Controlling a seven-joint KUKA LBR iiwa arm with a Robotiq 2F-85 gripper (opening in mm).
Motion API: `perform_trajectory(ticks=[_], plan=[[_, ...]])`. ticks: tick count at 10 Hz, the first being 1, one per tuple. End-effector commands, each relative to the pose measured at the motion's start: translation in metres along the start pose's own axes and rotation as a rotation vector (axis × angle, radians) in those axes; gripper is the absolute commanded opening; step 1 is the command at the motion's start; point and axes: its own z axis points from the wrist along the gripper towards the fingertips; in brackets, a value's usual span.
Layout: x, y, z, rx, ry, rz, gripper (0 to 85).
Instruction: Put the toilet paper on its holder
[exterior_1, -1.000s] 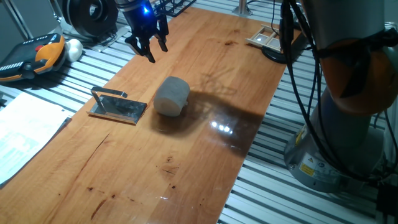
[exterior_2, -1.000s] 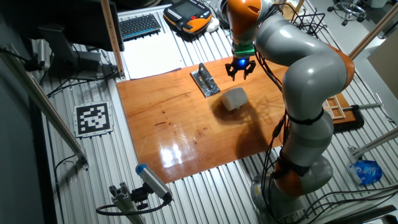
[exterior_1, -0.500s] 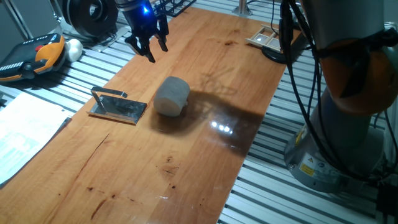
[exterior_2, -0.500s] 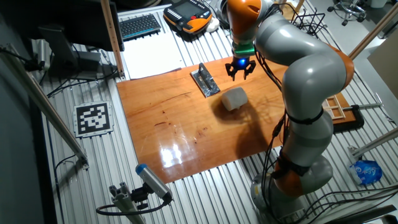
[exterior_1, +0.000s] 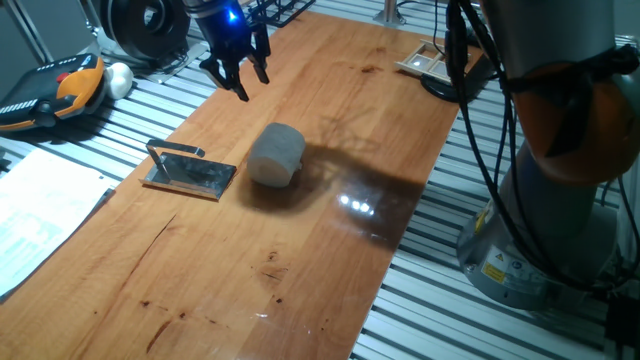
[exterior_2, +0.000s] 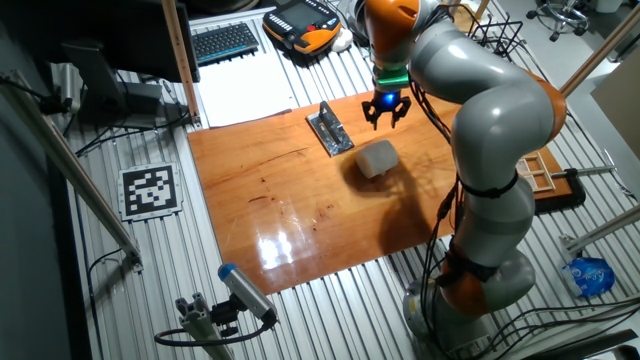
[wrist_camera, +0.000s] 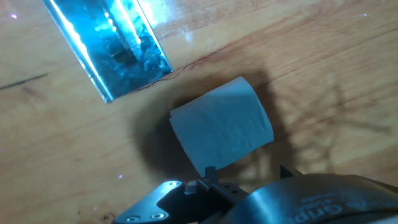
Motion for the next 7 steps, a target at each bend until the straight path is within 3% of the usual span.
perform_trajectory(ticks=[1, 2, 3, 4, 5, 6, 7], plan=[[-0.001, 0.002, 0.001, -0.001, -0.014, -0.003, 51.0], [-0.005, 0.004, 0.002, 0.002, -0.021, -0.002, 51.0], [-0.010, 0.004, 0.002, -0.024, -0.008, -0.010, 51.0], [-0.015, 0.005, 0.003, -0.033, -0.015, -0.023, 51.0], [-0.022, 0.005, 0.006, -0.014, -0.008, -0.005, 68.0], [-0.029, 0.003, 0.008, 0.005, 0.001, 0.039, 68.0], [-0.034, 0.004, 0.009, -0.001, 0.002, 0.101, 68.0]])
